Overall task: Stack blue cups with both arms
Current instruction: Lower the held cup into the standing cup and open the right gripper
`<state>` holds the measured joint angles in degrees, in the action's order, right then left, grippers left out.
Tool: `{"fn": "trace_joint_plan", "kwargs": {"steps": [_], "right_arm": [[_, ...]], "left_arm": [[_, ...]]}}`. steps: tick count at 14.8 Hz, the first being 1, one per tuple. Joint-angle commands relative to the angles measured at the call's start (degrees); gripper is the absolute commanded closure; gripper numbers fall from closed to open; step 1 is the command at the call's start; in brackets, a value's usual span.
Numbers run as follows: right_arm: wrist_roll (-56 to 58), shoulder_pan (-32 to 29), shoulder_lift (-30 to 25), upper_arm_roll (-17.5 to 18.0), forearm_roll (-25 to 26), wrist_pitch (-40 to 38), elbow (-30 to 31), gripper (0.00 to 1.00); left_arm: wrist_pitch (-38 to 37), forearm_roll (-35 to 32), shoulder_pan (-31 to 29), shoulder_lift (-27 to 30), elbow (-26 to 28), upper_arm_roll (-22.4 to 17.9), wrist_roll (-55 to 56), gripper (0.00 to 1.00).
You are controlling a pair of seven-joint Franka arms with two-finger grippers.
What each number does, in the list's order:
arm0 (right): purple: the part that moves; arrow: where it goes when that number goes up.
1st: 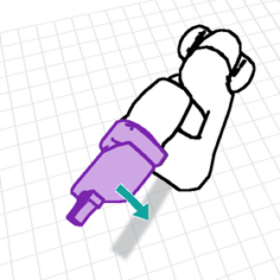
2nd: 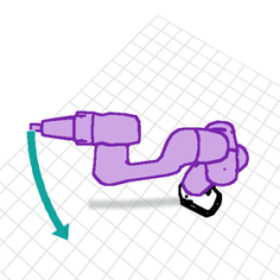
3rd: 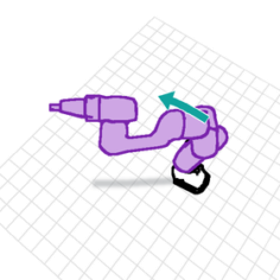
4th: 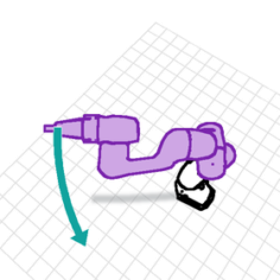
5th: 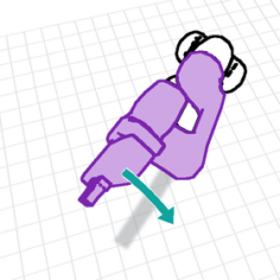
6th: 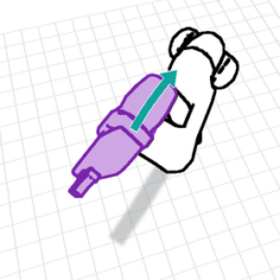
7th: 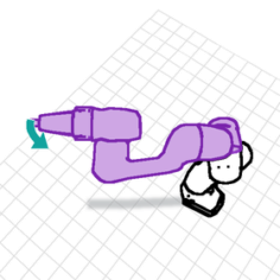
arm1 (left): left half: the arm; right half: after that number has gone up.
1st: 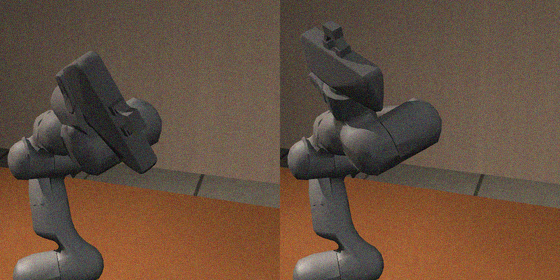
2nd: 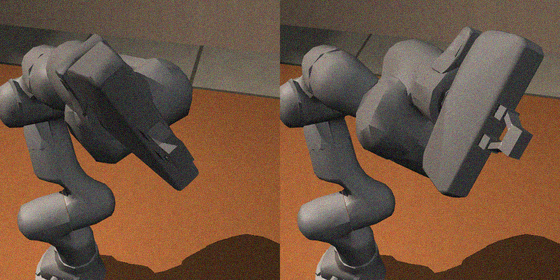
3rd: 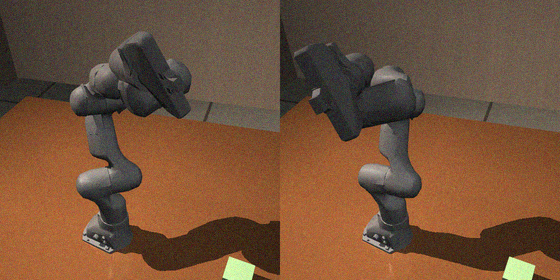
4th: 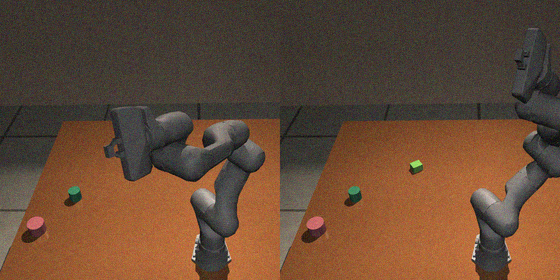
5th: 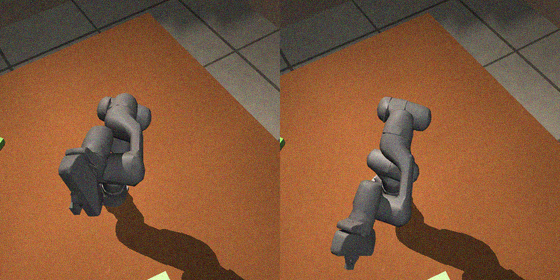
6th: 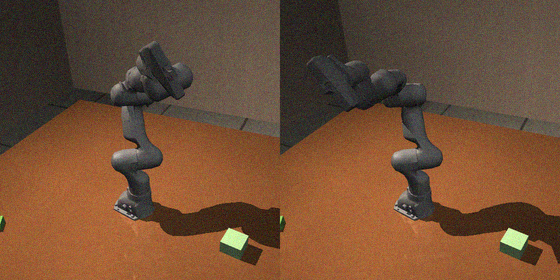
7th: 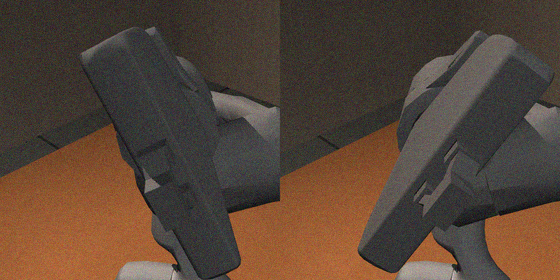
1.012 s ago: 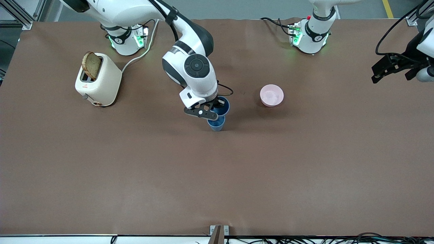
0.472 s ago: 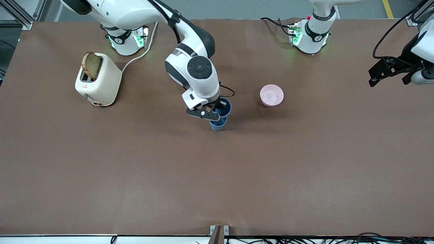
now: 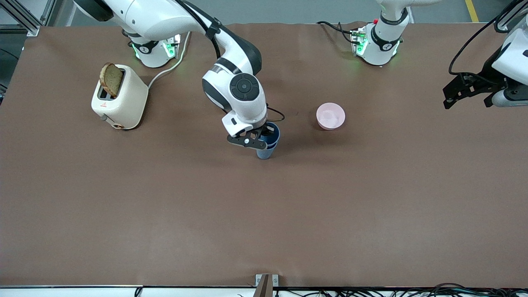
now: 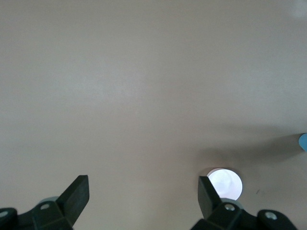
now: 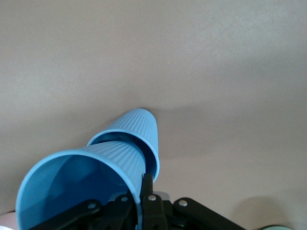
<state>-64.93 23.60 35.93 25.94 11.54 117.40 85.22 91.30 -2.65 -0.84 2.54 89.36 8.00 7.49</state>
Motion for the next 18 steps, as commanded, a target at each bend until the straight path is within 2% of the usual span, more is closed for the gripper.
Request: {"fn": "trace_joint_plan", "kwargs": {"steps": [1,7,8,9,10,11,14,18], "right_arm": [[-1.52,-0.39,0.11,0.61,2.87,1.43,0.21,0.98],[-1.52,-0.13,0.72,0.52,2.97,0.99,0.39,0.95],[-1.52,-0.22,0.72,0.6,2.97,1.08,0.82,0.93],[-1.52,-0.39,0.72,0.52,2.97,1.08,1.09,0.81],[-1.52,-0.57,0.72,0.6,2.97,1.08,1.18,0.5],[-1.52,-0.48,0.72,0.52,2.97,1.08,1.18,0.32],[-1.52,-0.48,0.64,0.61,2.97,0.82,1.09,0.14],[-1.43,-1.18,-1.29,0.61,2.88,0.21,0.74,0.0]], "left_arm": [[-0.16,-0.17,0.84,-0.78,-1.73,-0.88,-0.37,0.0],[-0.6,-0.08,0.66,-0.6,-1.47,-0.35,-0.55,0.0],[-0.69,-0.08,0.75,-0.52,-1.47,-0.26,-0.55,0.0],[-0.69,-0.08,0.75,-0.34,-1.3,-0.26,-0.37,0.0],[-0.77,-0.08,0.84,-0.25,-1.21,-0.09,-0.11,0.0],[-0.77,-0.08,0.93,-0.25,-1.21,-0.09,0.15,0.0],[-0.69,0.01,0.93,-0.34,-1.21,0.44,0.24,0.0],[-0.69,0.1,0.93,-0.52,-1.21,1.23,0.42,0.0]]}}
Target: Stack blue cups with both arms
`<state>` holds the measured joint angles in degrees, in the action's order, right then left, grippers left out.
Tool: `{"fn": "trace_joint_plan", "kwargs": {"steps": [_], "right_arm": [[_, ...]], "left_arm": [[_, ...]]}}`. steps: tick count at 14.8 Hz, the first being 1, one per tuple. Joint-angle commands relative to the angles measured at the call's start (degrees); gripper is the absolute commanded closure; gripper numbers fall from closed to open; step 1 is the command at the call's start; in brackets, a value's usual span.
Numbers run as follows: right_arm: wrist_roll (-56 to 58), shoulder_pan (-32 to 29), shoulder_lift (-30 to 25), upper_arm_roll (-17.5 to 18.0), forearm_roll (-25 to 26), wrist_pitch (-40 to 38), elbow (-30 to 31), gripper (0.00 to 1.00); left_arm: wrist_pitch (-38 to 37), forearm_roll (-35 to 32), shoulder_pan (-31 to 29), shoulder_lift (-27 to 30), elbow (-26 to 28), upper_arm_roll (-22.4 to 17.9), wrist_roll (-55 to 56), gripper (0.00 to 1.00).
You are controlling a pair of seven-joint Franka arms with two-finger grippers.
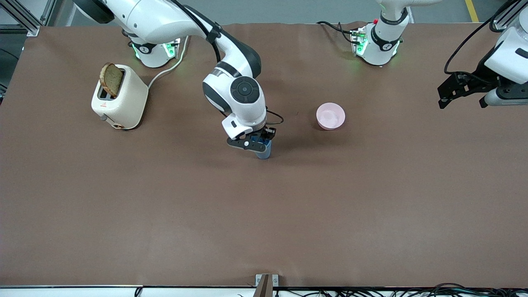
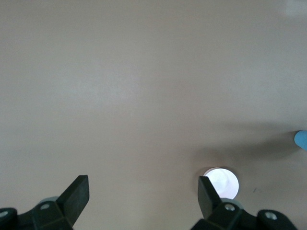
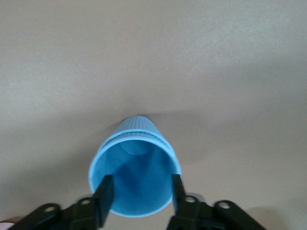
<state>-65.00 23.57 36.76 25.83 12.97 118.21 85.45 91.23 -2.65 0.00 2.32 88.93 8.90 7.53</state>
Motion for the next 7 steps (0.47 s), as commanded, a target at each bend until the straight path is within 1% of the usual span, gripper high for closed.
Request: {"fn": "trace_joint_plan", "kwargs": {"steps": [1,2,4,5,7], "right_arm": [[-1.27,-2.03,-4.22,0.54,1.62,-2.79,0.42,0.0],[-1.18,-3.26,-6.33,0.45,2.14,-5.07,0.33,0.0],[-0.83,-7.2,-11.51,0.54,4.86,-9.82,0.33,0.0],[-0.74,-9.66,-14.15,0.54,5.39,-12.19,0.33,0.0],[0.74,-15.28,-19.25,0.62,5.49,-13.79,0.6,0.0]], "left_arm": [[-0.61,0.18,0.09,-0.38,-0.77,0.41,0.38,0.0],[-0.61,0.18,0.09,-0.38,-0.77,0.41,0.29,0.0],[-0.96,0.18,0.0,-0.29,-0.77,0.41,0.11,0.0],[-1.49,0.18,0.0,-0.29,-0.77,0.33,0.11,0.0],[-2.8,0.45,0.0,-0.12,-0.69,0.41,0.2,0.0]]}}
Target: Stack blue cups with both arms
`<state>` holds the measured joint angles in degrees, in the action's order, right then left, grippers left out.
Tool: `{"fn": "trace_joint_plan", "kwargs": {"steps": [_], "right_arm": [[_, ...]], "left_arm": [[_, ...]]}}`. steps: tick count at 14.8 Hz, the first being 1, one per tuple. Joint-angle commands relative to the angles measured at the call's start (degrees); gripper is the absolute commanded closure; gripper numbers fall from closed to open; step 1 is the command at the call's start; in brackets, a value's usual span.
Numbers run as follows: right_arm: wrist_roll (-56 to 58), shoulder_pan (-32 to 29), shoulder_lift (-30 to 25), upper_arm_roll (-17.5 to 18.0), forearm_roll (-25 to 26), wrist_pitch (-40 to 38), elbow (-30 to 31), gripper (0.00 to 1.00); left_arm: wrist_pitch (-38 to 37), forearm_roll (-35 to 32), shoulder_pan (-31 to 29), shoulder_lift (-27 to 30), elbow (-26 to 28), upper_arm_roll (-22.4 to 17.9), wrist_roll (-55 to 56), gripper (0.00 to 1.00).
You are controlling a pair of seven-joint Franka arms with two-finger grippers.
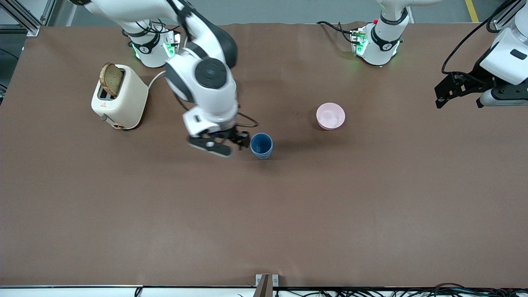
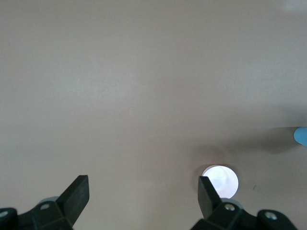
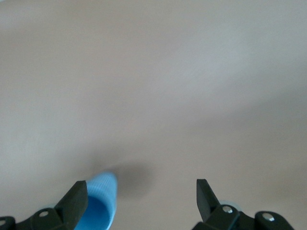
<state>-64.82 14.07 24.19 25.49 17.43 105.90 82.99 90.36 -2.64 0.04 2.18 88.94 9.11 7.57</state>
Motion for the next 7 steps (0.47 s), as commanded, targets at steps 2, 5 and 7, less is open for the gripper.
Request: {"fn": "trace_joint_plan", "kwargs": {"steps": [2,5,7], "right_arm": [[8.34,-10.54,-10.72,0.62,0.68,-3.32,2.96,0.0],[20.49,-10.65,-15.39,-7.7,-0.98,-6.49,2.79,0.0],[29.18,-10.65,-18.99,-13.76,-7.29,-9.72,2.79,0.0]], "left_arm": [[-2.82,0.62,-0.04,0.19,-0.61,0.2,0.25,0.0],[-2.91,0.8,-0.3,0.28,0.1,0.2,0.16,0.0],[-2.91,1.59,-0.39,0.11,-0.25,0.11,0.08,0.0]]}}
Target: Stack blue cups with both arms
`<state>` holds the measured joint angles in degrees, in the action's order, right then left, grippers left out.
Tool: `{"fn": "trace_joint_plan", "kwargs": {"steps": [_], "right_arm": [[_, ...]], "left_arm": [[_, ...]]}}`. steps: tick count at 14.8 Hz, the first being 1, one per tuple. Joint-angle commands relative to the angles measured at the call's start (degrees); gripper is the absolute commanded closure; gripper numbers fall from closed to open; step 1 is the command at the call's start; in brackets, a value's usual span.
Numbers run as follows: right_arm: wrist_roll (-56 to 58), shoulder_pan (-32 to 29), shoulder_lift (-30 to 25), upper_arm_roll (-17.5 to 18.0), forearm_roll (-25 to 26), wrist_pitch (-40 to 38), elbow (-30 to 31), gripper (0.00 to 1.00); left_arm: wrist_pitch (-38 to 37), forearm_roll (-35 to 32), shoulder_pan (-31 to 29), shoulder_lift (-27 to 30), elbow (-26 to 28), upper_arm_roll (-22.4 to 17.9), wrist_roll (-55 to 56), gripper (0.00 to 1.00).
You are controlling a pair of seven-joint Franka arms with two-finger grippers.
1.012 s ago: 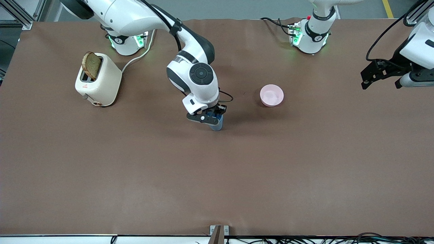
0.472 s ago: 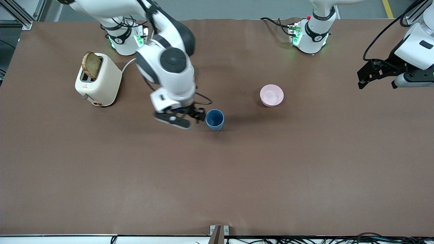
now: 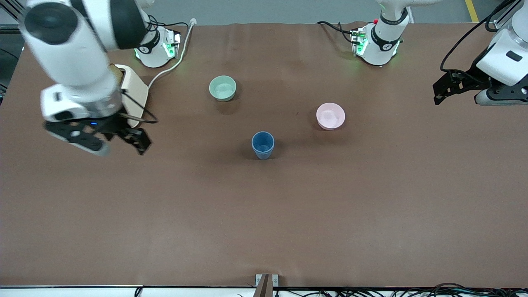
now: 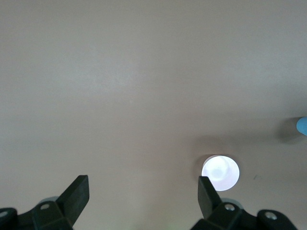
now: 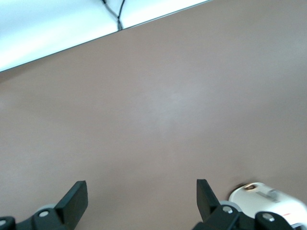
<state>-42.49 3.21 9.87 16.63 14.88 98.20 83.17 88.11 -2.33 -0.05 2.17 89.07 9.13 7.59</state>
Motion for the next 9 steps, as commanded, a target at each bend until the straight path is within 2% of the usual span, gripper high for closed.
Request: {"fn": "trace_joint_plan", "kwargs": {"steps": [1,7,9], "right_arm": [[10.37,0.22,-6.16,-7.64,-7.3,-4.05,2.61,0.0],[35.85,-0.74,-11.28,-21.8,-10.57,-13.12,1.21,0.0],[39.4,-3.46,-11.02,-22.09,-10.58,-15.23,0.32,0.0]], "left_arm": [[-0.65,1.27,-0.39,0.11,-0.39,0.1,-0.29,0.0],[-1.27,1.36,-0.56,0.11,-0.39,-0.07,-0.21,0.0],[-1.18,1.27,-0.56,-0.15,-0.74,-0.25,-1.09,0.0]]}}
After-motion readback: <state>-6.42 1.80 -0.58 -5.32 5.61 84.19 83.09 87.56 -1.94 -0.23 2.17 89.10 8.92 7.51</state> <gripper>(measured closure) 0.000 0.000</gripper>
